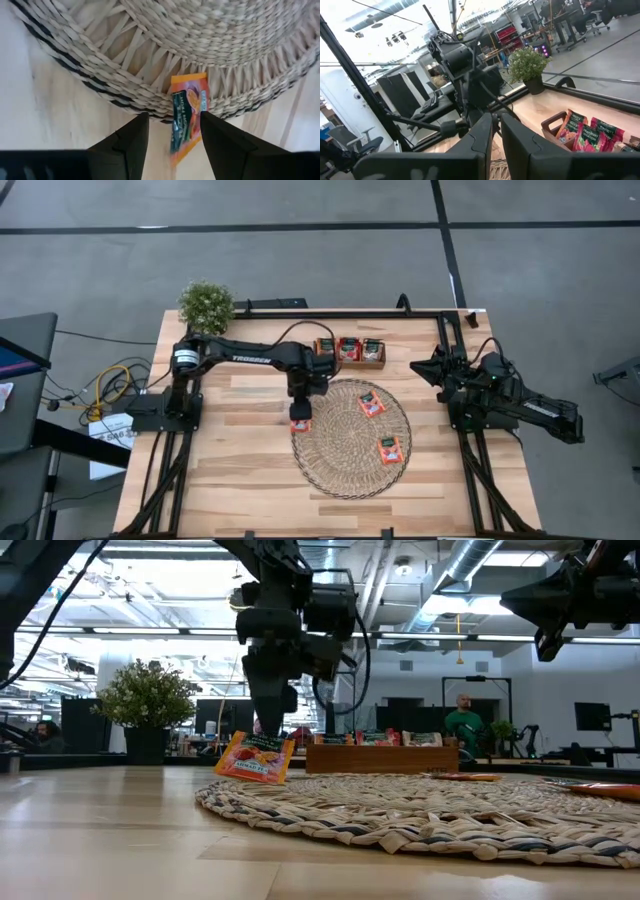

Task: Pick & Place Tea
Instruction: Put the bottom left orange tea bag into the left section of the wooden organizer

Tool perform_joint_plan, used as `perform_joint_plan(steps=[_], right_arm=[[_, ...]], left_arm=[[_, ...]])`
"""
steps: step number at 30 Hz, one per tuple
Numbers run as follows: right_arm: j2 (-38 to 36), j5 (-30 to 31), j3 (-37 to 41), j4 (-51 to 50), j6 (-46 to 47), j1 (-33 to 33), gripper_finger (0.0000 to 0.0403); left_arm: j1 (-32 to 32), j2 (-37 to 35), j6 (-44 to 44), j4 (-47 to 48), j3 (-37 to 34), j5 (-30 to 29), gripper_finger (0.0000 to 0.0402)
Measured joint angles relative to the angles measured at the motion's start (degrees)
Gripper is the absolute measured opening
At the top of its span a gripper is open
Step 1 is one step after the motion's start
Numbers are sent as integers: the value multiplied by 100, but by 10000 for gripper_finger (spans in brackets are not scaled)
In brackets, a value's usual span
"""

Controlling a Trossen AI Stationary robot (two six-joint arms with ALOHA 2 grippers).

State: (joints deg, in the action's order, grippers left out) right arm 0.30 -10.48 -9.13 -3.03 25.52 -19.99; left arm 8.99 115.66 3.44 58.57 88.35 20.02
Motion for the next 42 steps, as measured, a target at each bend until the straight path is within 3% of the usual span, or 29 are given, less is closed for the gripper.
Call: perform_joint_plan(steps=[16,20,26,42], right_arm=[[1,0,0,1,2,3,33],[0,0,0,1,2,3,33],[2,0,0,1,2,3,33],[2,0,0,1,2,3,33]], left_arm=[[-9,170,-34,33,-1,80,164],[-11,170,-67,34,-1,47,123],[-11,170,-61,2,-1,-211,15],[-11,147,-4,162,64,-237,0]])
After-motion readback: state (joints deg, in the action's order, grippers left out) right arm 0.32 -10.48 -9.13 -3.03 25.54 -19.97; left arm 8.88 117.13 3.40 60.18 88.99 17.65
